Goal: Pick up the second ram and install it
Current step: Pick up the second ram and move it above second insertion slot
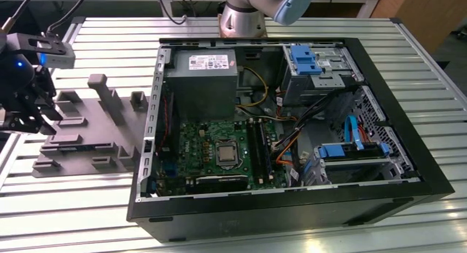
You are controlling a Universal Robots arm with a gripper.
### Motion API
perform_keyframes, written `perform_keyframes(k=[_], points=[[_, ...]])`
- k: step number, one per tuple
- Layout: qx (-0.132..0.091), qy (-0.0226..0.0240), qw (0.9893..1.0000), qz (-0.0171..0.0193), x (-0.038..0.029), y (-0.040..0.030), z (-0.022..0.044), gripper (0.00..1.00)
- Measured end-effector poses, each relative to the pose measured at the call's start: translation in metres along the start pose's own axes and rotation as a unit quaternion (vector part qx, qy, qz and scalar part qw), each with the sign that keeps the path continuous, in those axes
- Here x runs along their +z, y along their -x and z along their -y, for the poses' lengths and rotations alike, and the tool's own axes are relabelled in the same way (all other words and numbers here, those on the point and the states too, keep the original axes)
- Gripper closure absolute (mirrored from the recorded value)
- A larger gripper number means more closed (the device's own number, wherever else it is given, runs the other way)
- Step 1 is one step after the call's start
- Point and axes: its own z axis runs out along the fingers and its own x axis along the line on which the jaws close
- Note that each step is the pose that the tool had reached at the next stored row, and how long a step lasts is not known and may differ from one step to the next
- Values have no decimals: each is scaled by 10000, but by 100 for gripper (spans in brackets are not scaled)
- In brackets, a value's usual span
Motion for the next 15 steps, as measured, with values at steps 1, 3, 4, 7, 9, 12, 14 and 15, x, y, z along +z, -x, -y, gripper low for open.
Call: perform_keyframes(k=[1, 3, 4, 7, 9, 12, 14, 15], points=[[0, -2, 10000, 0, 12, -7, 1, 61], [0, -10, 10000, 1, 31, -15, 1, 61], [0, -19, 10000, 1, 40, -19, 2, 61], [-1, -62, 10000, -3, 61, -28, 2, 61], [-3, -99, 10000, -4, 78, -34, 3, 61], [-3, -117, 9999, -3, 115, -52, 4, 61], [-3, -117, 9999, -4, 149, -64, 5, 61], [-2, -118, 9999, -4, 167, -67, 5, 61]])
